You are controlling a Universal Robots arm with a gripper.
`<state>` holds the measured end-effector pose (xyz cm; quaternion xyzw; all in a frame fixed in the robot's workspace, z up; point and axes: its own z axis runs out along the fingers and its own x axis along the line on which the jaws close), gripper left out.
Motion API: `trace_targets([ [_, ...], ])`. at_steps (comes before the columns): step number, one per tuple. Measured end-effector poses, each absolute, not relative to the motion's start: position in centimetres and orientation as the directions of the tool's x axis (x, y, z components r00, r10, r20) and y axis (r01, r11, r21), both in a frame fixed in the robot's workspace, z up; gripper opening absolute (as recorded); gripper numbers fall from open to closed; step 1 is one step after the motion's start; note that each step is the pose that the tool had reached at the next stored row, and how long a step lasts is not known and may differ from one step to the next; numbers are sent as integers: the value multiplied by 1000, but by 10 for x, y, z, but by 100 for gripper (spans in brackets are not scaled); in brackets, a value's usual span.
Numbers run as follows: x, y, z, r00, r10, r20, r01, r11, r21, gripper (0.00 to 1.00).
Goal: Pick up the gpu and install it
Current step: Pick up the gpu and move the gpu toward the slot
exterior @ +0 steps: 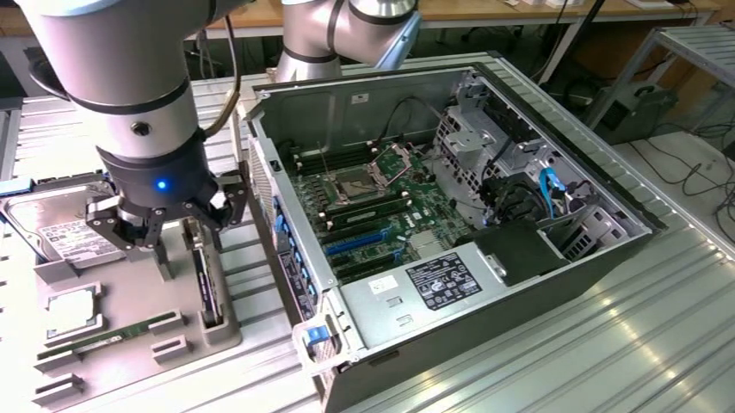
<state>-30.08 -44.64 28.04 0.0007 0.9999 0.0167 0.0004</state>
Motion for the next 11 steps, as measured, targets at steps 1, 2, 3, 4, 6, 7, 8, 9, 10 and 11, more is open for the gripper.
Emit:
trace_targets([
  [1, -301, -446, 278, -1000, 1, -1, 1, 999, 33, 62],
  [2, -301, -446, 276, -1000, 1, -1, 1, 999, 33, 62],
  [3, -301, -446, 275, -1000, 2, -1, 1, 999, 33, 62],
  [4, -301, -446, 273, -1000, 1, -1, 1, 999, 32, 62],
  [6, -301, -446, 269, -1000, -5, -1, -5, 999, 31, 62],
  [7, -301, -446, 267, -1000, -8, -1, -8, 999, 31, 62],
  [8, -301, -446, 265, -1000, -11, -1, -11, 999, 31, 62],
  [9, -301, -446, 263, -1000, -14, 0, -14, 999, 31, 62],
  [10, -301, -447, 261, -1000, -14, 0, -14, 999, 31, 62],
  [11, -301, -447, 259, -1000, -15, 0, -15, 999, 31, 62],
])
